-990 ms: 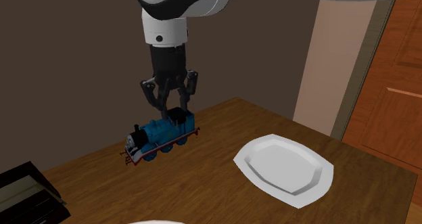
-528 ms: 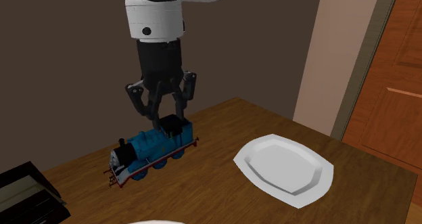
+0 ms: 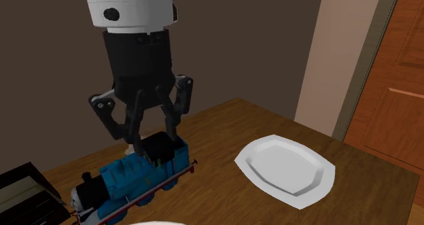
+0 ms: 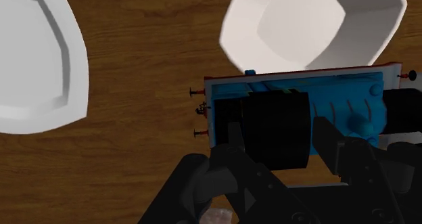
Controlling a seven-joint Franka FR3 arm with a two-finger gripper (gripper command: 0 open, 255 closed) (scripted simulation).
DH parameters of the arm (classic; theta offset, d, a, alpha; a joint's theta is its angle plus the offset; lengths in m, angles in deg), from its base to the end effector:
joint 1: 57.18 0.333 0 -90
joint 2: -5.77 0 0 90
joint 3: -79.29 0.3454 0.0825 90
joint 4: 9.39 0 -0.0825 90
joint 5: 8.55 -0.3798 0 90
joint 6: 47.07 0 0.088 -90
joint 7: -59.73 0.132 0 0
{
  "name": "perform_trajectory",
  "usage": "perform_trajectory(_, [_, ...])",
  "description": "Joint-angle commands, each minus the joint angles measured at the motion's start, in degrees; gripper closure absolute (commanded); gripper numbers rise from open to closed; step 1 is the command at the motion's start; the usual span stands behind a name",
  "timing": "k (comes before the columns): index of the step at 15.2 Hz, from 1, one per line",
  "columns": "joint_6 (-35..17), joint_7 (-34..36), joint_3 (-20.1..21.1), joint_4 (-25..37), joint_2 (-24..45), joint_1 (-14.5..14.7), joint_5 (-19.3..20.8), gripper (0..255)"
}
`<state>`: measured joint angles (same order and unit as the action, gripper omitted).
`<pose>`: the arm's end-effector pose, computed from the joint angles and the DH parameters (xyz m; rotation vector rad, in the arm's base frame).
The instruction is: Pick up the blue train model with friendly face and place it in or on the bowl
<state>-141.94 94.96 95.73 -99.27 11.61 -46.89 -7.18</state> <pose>0.5304 0.2548 0.5814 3.1318 -0.2313 -0.0184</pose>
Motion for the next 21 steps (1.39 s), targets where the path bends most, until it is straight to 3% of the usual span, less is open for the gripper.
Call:
perform_trajectory(1, [0.1, 2.3, 1.0, -1.2, -1.5, 1.2, -0.3, 255])
perform_trajectory(5, [1.3, 7.0, 3.3, -1.9, -3.3, 3.7, -0.8, 255])
perform_trajectory(21, [-11.2, 6.9, 3.2, -14.8, -3.8, 3.5, -1.0, 255])
